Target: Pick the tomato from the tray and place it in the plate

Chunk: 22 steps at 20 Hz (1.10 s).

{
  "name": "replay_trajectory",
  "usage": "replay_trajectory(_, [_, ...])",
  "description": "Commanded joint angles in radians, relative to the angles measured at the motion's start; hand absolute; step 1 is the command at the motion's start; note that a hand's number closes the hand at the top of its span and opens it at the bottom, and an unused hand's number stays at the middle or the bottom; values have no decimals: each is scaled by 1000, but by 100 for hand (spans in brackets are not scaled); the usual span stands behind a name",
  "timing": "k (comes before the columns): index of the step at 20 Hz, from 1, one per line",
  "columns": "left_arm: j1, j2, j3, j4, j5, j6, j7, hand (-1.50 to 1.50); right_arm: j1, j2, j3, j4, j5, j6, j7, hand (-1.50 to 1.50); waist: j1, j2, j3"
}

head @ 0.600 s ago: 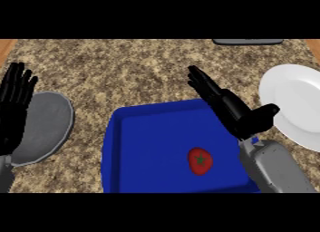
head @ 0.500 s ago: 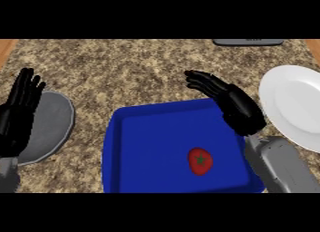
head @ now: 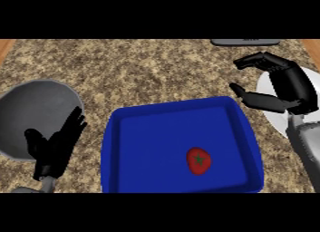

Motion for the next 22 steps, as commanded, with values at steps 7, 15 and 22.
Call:
replay_trajectory(7, [-41,-70,40,133,-25,-82,21,0,98,-27,-102,72,39,105,-241,-150,17,-8,0])
replay_trajectory(15, [29,-71,10,89,-40,-61,3,0,156,-276,75,-127,205,302,-55,-150,9,-13,-2])
replay_trajectory(22, [-37,-117,-8,23,-87,18,106,0,144,-232,186,-328,323,307,227,-150,10,-12,0])
